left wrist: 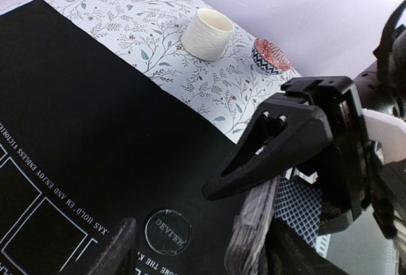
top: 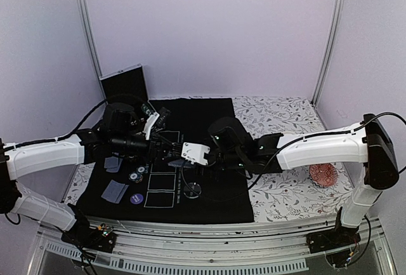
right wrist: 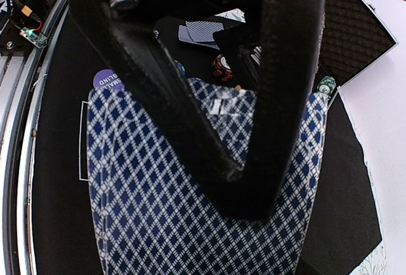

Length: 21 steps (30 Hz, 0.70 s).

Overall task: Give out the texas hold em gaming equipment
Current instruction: Pick up the poker card from the face-down deck piles.

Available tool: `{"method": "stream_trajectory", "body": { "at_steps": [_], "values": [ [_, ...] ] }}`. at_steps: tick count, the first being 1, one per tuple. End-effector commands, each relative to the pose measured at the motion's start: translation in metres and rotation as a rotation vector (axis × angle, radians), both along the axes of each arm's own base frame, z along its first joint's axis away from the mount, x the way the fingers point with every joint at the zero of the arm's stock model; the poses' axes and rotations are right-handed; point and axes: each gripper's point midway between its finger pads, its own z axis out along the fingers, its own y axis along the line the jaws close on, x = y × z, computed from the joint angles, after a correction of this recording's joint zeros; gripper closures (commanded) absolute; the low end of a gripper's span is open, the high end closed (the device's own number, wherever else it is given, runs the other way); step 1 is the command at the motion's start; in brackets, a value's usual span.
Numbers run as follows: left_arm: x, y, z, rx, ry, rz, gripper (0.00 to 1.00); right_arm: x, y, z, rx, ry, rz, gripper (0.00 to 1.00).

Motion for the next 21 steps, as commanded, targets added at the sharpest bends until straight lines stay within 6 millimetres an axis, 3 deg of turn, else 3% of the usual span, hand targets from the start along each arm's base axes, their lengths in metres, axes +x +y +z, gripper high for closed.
{"method": "stream_trajectory", "body": {
  "at_steps": [1,10,12,21],
  "values": [
    [-0.001,-0.004,0.005,0.005,-0.016,-0.017,0.31,-0.001,0.014,0.016,0.051,-0.018,0.025,0.49],
    [0.005,0.000,0.004,0.038,-0.048,0.014,0.50,-0.002,0.005,0.018,0.064,-0.019,0.001,0.49],
    [0.006,0.001,0.003,0.047,-0.049,0.019,0.54,-0.004,0.001,0.011,0.054,-0.007,-0.001,0.49],
    [0.008,0.007,0.010,0.060,-0.098,0.034,0.55,-0.002,-0.002,0.004,0.049,-0.006,-0.023,0.49]
  ]
}}
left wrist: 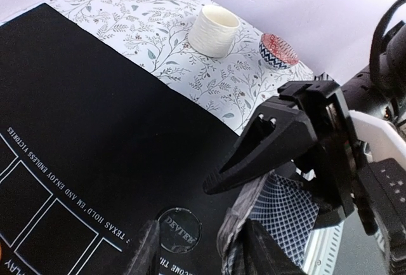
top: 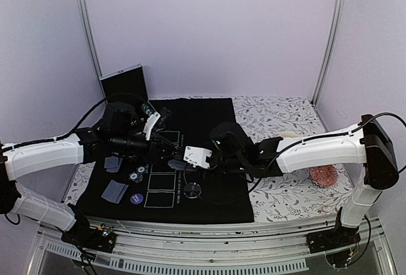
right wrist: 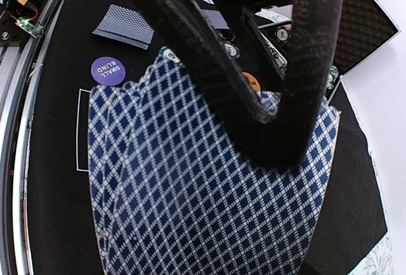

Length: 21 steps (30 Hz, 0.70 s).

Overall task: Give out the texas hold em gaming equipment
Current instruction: Pick up the poker card from the face-down deck piles.

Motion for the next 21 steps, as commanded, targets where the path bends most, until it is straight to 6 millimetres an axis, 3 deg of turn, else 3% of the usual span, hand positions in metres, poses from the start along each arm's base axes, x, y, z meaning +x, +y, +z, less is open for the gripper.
{"method": "stream_trajectory", "body": {
  "at_steps": [1,9,16,21],
  "values": [
    [0.004,0.004,0.011,0.012,-0.057,0.018,0.54,-0.002,0.003,0.019,0.062,-0.016,-0.009,0.49],
    [0.009,0.010,0.011,0.045,-0.089,0.049,0.51,0.000,-0.002,0.018,0.050,-0.020,-0.021,0.49],
    [0.006,0.008,0.017,0.027,-0.099,0.028,0.36,0.002,-0.006,0.018,0.047,-0.023,-0.029,0.49],
    [0.000,0.005,0.028,-0.021,-0.110,-0.003,0.34,0.003,-0.007,0.017,0.044,-0.025,-0.029,0.49]
  ]
}}
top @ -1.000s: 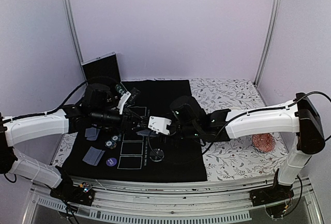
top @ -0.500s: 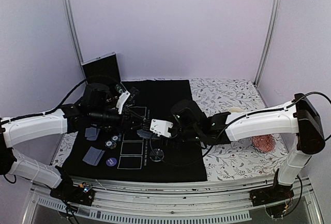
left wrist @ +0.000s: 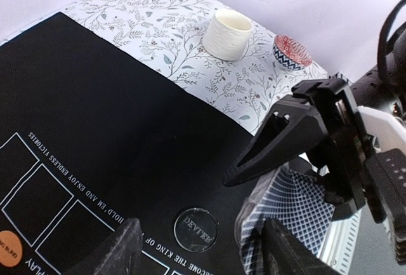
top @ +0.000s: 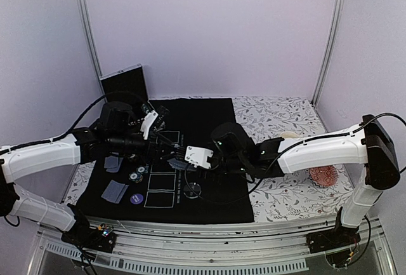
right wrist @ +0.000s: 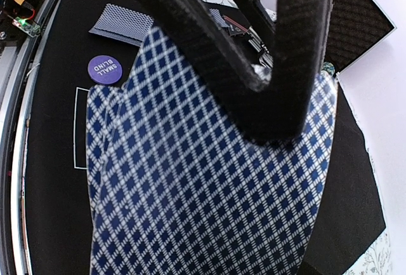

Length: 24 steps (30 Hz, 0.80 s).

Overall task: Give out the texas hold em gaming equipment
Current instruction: Pick up the poker card from the face-down deck piles.

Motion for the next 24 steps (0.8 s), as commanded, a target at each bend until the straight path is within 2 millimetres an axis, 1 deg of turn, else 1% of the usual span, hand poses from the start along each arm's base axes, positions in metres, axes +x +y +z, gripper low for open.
{"method": "stream_trajectory", "body": {
  "at_steps": [1,6,7,9,13,15,20,24],
  "values": [
    [-0.004,-0.003,0.026,-0.057,-0.049,-0.029,0.35,0.001,-0.002,0.017,0.043,-0.019,-0.007,0.49],
    [-0.005,-0.002,0.026,-0.063,-0.051,-0.034,0.54,0.000,-0.001,0.017,0.049,-0.015,-0.003,0.49],
    [-0.006,-0.003,0.025,-0.062,-0.048,-0.039,0.56,0.001,-0.001,0.017,0.049,-0.015,-0.003,0.49],
    [-0.006,-0.004,0.023,-0.060,-0.039,-0.043,0.57,0.001,-0.001,0.018,0.050,-0.016,-0.005,0.49],
    [-0.008,-0.005,0.020,-0.058,-0.024,-0.055,0.55,0.001,-0.003,0.017,0.045,-0.017,-0.006,0.49],
    [-0.008,-0.006,0.019,-0.060,-0.016,-0.061,0.55,0.001,-0.002,0.017,0.045,-0.018,-0.005,0.49],
    [-0.012,-0.009,0.021,-0.070,-0.010,-0.089,0.60,0.002,-0.003,0.020,0.048,-0.021,-0.010,0.49],
    [-0.017,-0.010,0.024,-0.084,-0.012,-0.118,0.69,0.003,-0.007,0.026,0.062,-0.030,-0.009,0.50]
  ]
}}
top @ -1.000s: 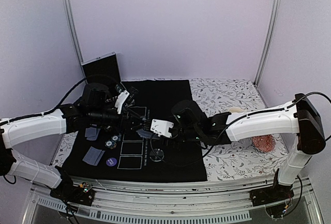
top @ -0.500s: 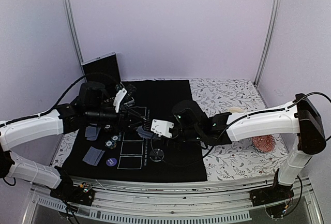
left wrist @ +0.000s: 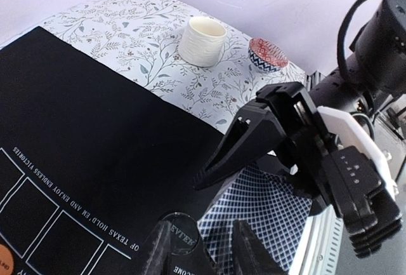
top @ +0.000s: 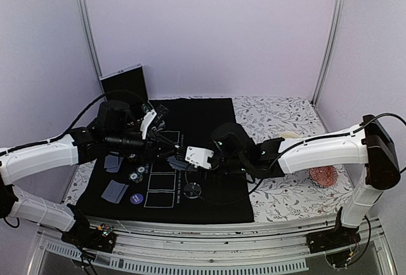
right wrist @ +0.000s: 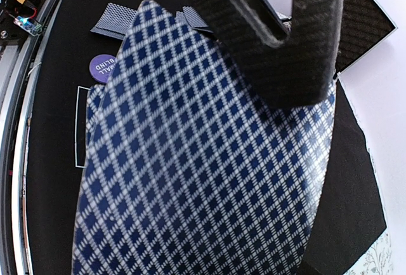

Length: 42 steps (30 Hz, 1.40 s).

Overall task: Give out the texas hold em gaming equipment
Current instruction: Pick up the poker card from the face-down deck piles.

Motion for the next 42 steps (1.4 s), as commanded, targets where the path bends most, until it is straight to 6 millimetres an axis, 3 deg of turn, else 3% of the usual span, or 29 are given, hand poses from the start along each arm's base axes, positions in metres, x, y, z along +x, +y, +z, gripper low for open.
{"method": "stream_trajectory", "body": {
  "at_steps": [1,5,10,32,42],
  "values": [
    [-0.006,-0.006,0.010,-0.035,-0.007,-0.055,0.72,0.003,-0.007,0.026,0.063,-0.029,-0.007,0.50],
    [-0.013,-0.009,0.011,-0.052,0.012,-0.099,0.80,0.004,-0.008,0.027,0.063,-0.029,-0.012,0.50],
    [-0.013,-0.009,0.013,-0.055,0.007,-0.100,1.00,0.007,-0.012,0.027,0.055,-0.036,-0.021,0.50],
    [-0.014,0.000,0.043,-0.144,-0.043,-0.089,1.00,0.020,-0.039,0.016,0.065,-0.001,-0.079,0.50],
    [-0.002,0.013,0.056,-0.189,-0.048,-0.040,1.00,0.029,-0.062,0.006,0.085,0.027,-0.133,0.50]
  ]
}}
